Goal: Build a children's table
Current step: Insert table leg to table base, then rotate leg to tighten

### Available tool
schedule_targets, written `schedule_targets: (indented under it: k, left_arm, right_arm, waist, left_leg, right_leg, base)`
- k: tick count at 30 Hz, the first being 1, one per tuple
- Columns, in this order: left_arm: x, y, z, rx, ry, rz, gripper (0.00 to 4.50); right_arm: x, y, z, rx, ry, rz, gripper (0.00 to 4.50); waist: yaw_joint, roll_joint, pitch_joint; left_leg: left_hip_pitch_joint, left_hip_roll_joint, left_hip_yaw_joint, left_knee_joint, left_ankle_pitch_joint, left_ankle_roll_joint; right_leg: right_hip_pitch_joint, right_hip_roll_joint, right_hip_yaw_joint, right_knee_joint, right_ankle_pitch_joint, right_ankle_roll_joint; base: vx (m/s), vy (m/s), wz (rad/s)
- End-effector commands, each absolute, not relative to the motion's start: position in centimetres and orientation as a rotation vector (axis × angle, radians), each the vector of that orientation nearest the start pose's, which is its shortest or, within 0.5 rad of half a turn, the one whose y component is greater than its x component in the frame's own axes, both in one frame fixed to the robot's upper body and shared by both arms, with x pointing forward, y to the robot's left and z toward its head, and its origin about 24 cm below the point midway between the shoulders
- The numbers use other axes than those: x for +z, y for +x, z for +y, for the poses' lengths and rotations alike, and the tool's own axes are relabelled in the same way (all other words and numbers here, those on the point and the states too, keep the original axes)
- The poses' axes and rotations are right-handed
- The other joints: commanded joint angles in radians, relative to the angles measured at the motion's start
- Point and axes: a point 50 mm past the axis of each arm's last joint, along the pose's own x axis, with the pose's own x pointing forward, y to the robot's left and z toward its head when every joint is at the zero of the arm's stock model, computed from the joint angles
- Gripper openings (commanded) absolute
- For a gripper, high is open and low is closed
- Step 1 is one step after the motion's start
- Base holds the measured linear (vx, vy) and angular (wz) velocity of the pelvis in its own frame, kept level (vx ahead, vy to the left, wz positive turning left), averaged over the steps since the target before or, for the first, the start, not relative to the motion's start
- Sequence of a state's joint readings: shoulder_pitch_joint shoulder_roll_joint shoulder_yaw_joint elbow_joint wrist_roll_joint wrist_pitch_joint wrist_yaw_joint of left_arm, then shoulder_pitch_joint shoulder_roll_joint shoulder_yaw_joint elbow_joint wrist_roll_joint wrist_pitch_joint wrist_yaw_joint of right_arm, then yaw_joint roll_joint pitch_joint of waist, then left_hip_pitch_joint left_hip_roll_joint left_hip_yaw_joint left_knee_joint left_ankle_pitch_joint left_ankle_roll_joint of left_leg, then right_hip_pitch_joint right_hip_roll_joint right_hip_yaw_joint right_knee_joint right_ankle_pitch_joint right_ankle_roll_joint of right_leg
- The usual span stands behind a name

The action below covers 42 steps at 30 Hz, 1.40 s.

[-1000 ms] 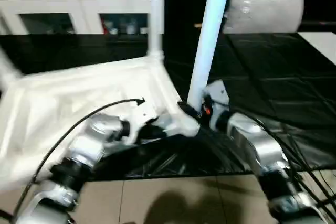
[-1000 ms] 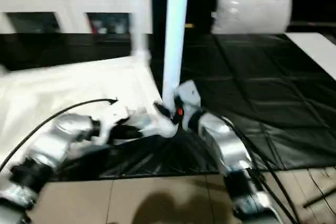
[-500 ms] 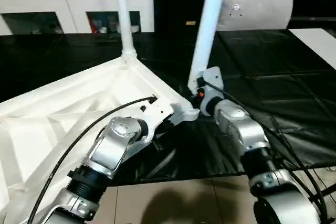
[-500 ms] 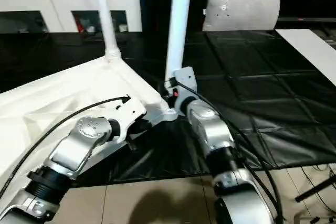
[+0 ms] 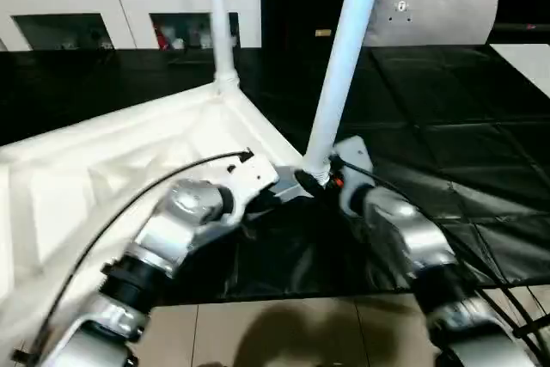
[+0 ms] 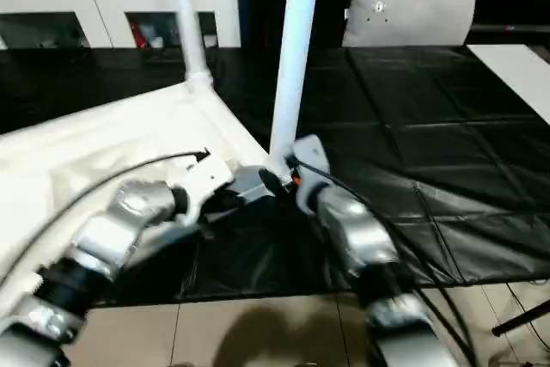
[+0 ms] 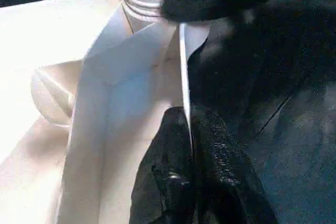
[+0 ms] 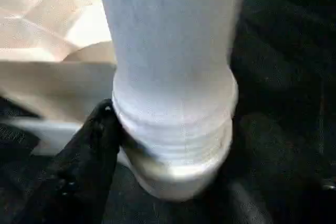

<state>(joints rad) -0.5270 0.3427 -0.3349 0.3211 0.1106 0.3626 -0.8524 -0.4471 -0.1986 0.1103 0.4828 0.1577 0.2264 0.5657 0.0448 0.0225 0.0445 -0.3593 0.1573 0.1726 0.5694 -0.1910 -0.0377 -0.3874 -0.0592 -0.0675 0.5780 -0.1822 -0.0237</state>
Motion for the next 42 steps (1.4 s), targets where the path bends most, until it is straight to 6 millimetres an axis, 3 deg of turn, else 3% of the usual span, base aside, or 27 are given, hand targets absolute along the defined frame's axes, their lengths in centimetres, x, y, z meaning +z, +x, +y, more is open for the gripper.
schedule_targets:
  k: [1, 5, 7, 12, 15, 19, 20, 28, 36, 42]
  left_arm:
    - [5.0, 31.4, 12.7, -1.056, 0.56, 0.49, 0.0]
    - [4.4, 30.7, 13.3, -1.161, 0.598, 0.518, 0.0]
    - [4.3, 30.3, 13.5, -1.223, 0.618, 0.527, 0.0]
    - [3.9, 29.9, 14.1, -1.315, 0.675, 0.556, 0.0]
    - [3.8, 29.5, 14.3, -1.394, 0.708, 0.572, 0.0]
    - [4.1, 29.2, 14.0, -1.492, 0.732, 0.555, 0.0]
    - [4.2, 29.1, 13.9, -1.507, 0.735, 0.55, 0.0]
    - [4.5, 28.7, 12.9, -1.598, 0.743, 0.509, 0.0]
    - [4.4, 28.6, 13.0, -1.613, 0.744, 0.513, 0.0]
    - [4.4, 28.4, 13.0, -1.616, 0.69, 0.521, 0.0]
  right_arm:
    - [3.9, 31.5, -13.6, 0.737, 0.001, 0.274, 3.93]
    - [4.4, 30.8, -14.9, 0.808, -0.067, 0.247, 4.39]
    - [5.2, 30.7, -15.7, 0.84, -0.076, 0.218, 4.46]
    - [6.3, 30.3, -16.5, 0.94, -0.148, 0.192, 4.46]
    - [6.6, 29.5, -16.4, 1.082, -0.204, 0.207, 4.46]
    - [6.4, 28.6, -15.9, 1.232, -0.246, 0.248, 4.46]
    - [6.3, 28.6, -15.9, 1.245, -0.25, 0.253, 4.18]
    - [5.9, 28.7, -15.1, 1.314, -0.235, 0.278, 3.48]
    - [5.7, 28.6, -15.0, 1.341, -0.222, 0.296, 2.82]
    - [5.1, 27.9, -14.9, 1.368, -0.16, 0.338, 2.7]
  waist:
    - [0.008, 0.004, -0.057]
    - [0.011, 0.003, -0.063]
    - [0.013, 0.003, -0.059]
    - [0.025, 0.004, -0.055]
    - [0.032, 0.004, -0.057]
    - [0.048, 0.003, -0.058]
    - [0.051, 0.004, -0.058]
    - [0.067, 0.003, -0.056]
    - [0.069, 0.002, -0.06]
    - [0.071, 0.002, -0.06]
  left_leg:
    - [0.0, 0.075, -0.028, -0.065, -0.181, 0.055]
    - [-0.006, 0.072, -0.026, -0.054, -0.106, 0.086]
    - [-0.004, 0.073, -0.024, -0.055, -0.125, 0.1]
    - [0.004, 0.077, -0.023, -0.058, -0.172, 0.076]
    - [0.006, 0.08, -0.023, -0.057, -0.173, 0.067]
    - [0.005, 0.082, -0.021, -0.054, -0.163, 0.083]
    - [0.005, 0.082, -0.021, -0.054, -0.158, 0.082]
    - [0.01, 0.084, -0.022, -0.057, -0.201, 0.049]
    - [0.007, 0.082, -0.023, -0.054, -0.175, 0.053]
    - [0.007, 0.083, -0.022, -0.053, -0.171, 0.058]
  right_leg:
    - [0.049, -0.097, 0.058, -0.059, -0.126, -0.204]
    - [0.053, -0.096, 0.055, -0.043, -0.002, -0.248]
    - [0.051, -0.096, 0.053, -0.048, -0.039, -0.251]
    - [0.046, -0.096, 0.053, -0.057, -0.154, -0.233]
    - [0.047, -0.095, 0.053, -0.054, -0.148, -0.231]
    - [0.048, -0.097, 0.053, -0.049, -0.12, -0.234]
    - [0.046, -0.098, 0.052, -0.049, -0.123, -0.238]
    - [0.041, -0.1, 0.054, -0.054, -0.211, -0.223]
    - [0.045, -0.099, 0.053, -0.048, -0.168, -0.225]
    - [0.045, -0.099, 0.052, -0.048, -0.172, -0.226]
  base:
    - [0.0, 0.0, 0.0]
    - [0.0, 0.0, 0.0]
    - [0.0, 0.0, 0.0]
    - [0.0, 0.0, 0.0]
    - [0.0, 0.0, 0.0]
    - [0.0, 0.0, 0.0]
    - [0.0, 0.0, 0.0]
    - [0.0, 0.0, 0.0]
    - [0.0, 0.0, 0.0]
    - [0.0, 0.0, 0.0]
